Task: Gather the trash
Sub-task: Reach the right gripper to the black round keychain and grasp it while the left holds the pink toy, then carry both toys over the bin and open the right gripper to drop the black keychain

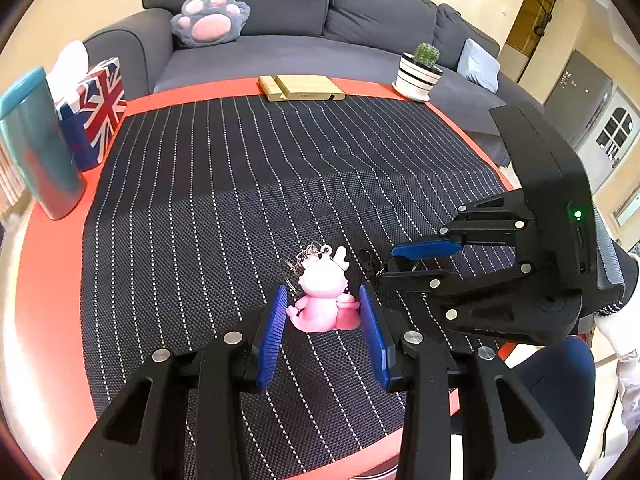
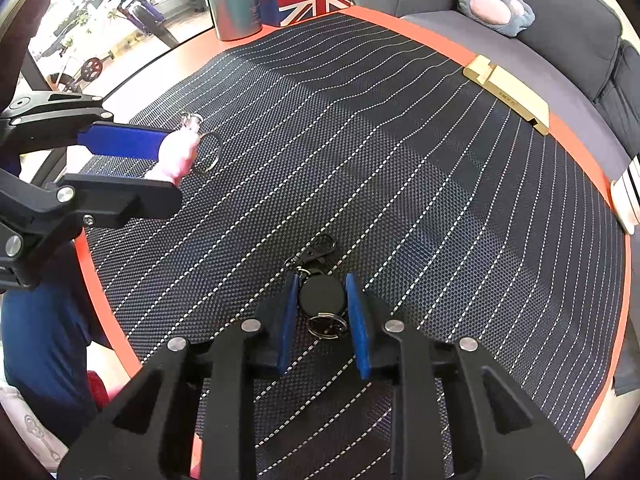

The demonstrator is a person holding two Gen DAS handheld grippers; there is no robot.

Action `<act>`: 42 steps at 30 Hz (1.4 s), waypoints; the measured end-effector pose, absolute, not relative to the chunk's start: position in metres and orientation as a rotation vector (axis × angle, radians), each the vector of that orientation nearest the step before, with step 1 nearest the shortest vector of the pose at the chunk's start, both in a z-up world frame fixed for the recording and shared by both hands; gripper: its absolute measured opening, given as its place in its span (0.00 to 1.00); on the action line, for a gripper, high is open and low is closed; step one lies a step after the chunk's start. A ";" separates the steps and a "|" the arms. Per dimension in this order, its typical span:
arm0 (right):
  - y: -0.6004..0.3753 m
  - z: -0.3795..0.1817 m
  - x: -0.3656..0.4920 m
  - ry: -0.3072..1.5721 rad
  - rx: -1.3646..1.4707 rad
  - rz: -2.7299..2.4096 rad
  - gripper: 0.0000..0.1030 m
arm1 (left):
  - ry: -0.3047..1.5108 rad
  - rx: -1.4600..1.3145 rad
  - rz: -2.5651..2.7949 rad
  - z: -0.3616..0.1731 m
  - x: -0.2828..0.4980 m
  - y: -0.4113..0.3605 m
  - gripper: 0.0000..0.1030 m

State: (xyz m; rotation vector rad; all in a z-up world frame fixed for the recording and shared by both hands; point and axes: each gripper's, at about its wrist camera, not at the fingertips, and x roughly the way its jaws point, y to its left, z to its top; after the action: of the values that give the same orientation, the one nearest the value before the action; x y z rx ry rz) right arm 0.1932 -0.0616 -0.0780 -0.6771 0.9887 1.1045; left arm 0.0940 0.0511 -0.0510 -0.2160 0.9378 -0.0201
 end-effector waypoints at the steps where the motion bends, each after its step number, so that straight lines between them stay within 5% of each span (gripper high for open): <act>1: -0.063 -0.076 0.192 0.985 -0.669 1.103 0.24 | 0.937 -0.216 -0.021 -0.051 0.094 0.051 0.36; 28: -0.158 0.015 0.120 0.826 -0.417 1.013 0.24 | 0.837 -0.182 -0.097 -0.009 0.040 0.006 0.36; 42: -0.204 0.011 0.060 0.835 -0.358 1.047 0.24 | 0.801 -0.166 -0.123 -0.005 -0.008 -0.019 0.36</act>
State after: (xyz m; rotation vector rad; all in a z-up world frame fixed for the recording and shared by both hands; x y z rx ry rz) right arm 0.0596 -0.2039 0.0109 -0.3581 0.8347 1.0472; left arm -0.0080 -0.0191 -0.0054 -0.1662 0.8012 -0.1228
